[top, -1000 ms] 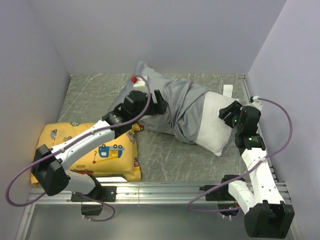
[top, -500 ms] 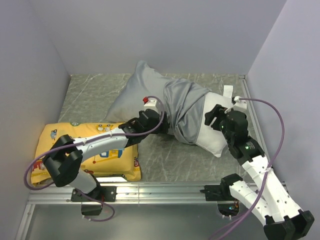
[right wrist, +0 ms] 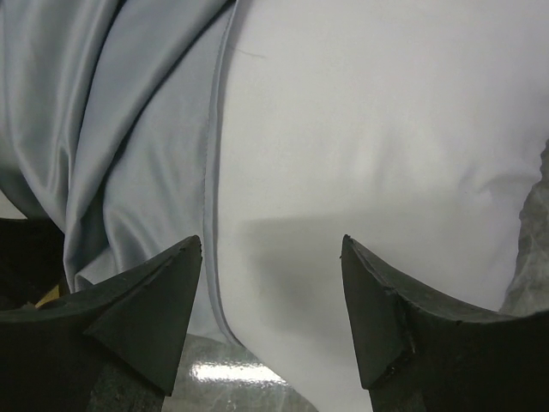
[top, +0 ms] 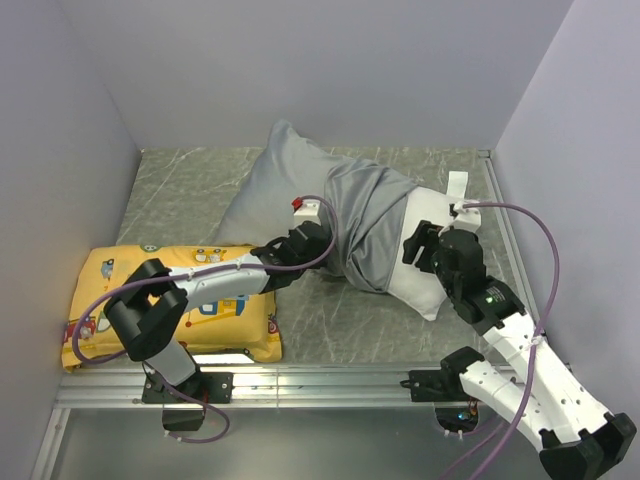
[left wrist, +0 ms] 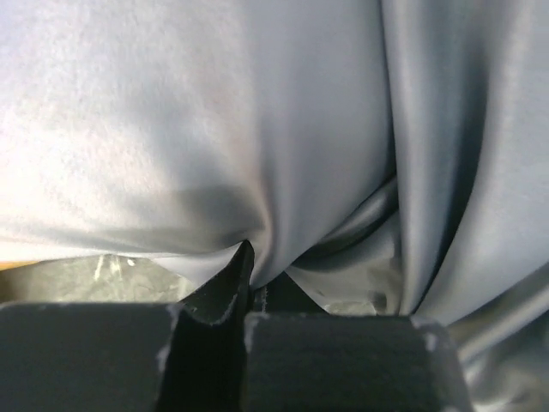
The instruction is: Remove the pillowcase from the pillow
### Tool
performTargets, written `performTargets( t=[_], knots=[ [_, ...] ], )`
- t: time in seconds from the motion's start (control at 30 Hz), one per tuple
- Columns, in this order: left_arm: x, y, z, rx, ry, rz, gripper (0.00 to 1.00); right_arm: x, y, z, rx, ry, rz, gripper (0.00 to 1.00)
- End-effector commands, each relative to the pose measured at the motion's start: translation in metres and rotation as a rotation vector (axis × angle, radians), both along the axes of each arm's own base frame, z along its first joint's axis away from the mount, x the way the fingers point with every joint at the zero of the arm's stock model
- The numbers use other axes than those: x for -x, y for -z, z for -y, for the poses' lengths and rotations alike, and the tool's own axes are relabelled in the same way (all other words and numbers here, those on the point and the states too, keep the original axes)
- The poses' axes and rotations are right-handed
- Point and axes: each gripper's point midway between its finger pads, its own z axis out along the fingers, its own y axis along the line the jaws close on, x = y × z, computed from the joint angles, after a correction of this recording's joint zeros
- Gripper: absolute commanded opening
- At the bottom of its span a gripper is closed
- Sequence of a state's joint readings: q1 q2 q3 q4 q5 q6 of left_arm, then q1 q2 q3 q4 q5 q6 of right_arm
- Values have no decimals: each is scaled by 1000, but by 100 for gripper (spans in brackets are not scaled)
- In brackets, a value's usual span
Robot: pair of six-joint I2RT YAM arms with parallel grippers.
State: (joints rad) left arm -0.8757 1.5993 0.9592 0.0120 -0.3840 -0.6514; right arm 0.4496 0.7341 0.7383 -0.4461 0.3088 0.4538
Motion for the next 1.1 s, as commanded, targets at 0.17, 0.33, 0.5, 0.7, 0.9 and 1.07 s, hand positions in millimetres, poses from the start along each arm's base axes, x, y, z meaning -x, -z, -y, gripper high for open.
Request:
performTargets(
  t=[0.17, 0.33, 0.5, 0.7, 0.9, 1.07],
  knots=[
    [-31, -95, -12, -4, -117, 189, 1, 8, 4, -19, 21, -89, -11, 75],
    [-35, -123, -9, 6, -111, 222, 1, 23, 16, -44, 119, -179, -76, 79],
    [-39, -152, -8, 39, -107, 266, 0, 30, 17, -44, 238, -158, -122, 80],
    [-43, -179, -8, 60, -103, 306, 1, 37, 7, -44, 332, -157, -130, 82],
    [-46, -199, -6, 98, -99, 323, 1, 46, 25, -51, 522, -205, -204, 83],
    [-45, -212, -8, 114, -104, 337, 1, 45, 29, -40, 595, -141, -218, 81]
  ],
)
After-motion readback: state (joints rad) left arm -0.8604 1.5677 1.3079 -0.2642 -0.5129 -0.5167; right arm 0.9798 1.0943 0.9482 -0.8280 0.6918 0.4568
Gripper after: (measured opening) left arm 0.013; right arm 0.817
